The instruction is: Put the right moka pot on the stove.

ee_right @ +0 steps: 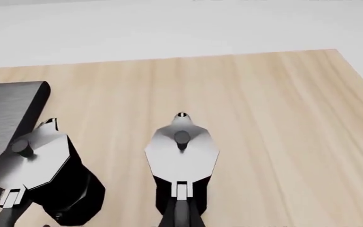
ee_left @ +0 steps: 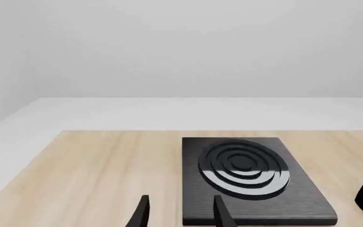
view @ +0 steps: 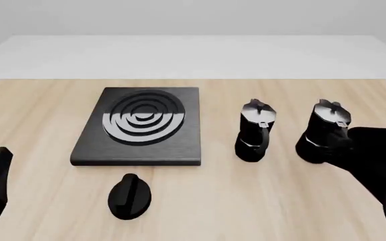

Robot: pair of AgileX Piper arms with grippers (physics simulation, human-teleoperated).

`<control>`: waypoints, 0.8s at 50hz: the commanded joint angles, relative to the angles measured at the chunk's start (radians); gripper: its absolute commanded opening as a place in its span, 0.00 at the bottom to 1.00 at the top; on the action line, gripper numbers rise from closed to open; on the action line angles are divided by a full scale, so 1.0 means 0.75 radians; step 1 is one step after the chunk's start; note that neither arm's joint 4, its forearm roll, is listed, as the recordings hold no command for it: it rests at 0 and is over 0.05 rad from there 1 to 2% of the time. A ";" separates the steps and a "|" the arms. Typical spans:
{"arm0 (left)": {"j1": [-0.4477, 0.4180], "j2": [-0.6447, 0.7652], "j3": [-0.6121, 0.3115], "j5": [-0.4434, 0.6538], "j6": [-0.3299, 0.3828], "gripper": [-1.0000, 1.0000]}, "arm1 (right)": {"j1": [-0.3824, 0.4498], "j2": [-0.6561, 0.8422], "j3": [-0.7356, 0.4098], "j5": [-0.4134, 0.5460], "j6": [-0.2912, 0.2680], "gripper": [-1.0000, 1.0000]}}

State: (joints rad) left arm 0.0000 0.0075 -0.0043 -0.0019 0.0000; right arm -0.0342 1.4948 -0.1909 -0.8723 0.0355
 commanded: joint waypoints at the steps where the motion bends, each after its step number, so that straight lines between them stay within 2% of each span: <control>1: 0.000 0.000 0.000 0.000 0.000 1.00 | 0.025 -0.218 -0.009 0.159 -0.004 0.00; 14: 0.000 0.000 0.000 0.000 0.000 1.00 | 0.059 -0.593 -0.048 0.493 -0.029 0.00; 18: 0.000 0.000 0.000 0.000 0.000 1.00 | 0.071 -0.753 -0.081 0.650 -0.049 0.00; 22: 0.000 0.000 0.000 0.000 0.000 1.00 | 0.076 -0.797 -0.089 0.691 -0.049 0.00; 33: 0.000 0.000 0.000 0.000 0.000 1.00 | 0.114 -1.011 -0.176 0.936 -0.061 0.00; 40: 0.000 0.000 0.000 0.000 0.000 1.00 | 0.167 -1.089 -0.266 1.078 -0.099 0.00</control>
State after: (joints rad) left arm 0.0000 0.0075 -0.0043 -0.0019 0.0000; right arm 0.0519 0.8005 -0.2955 -0.2039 -0.0175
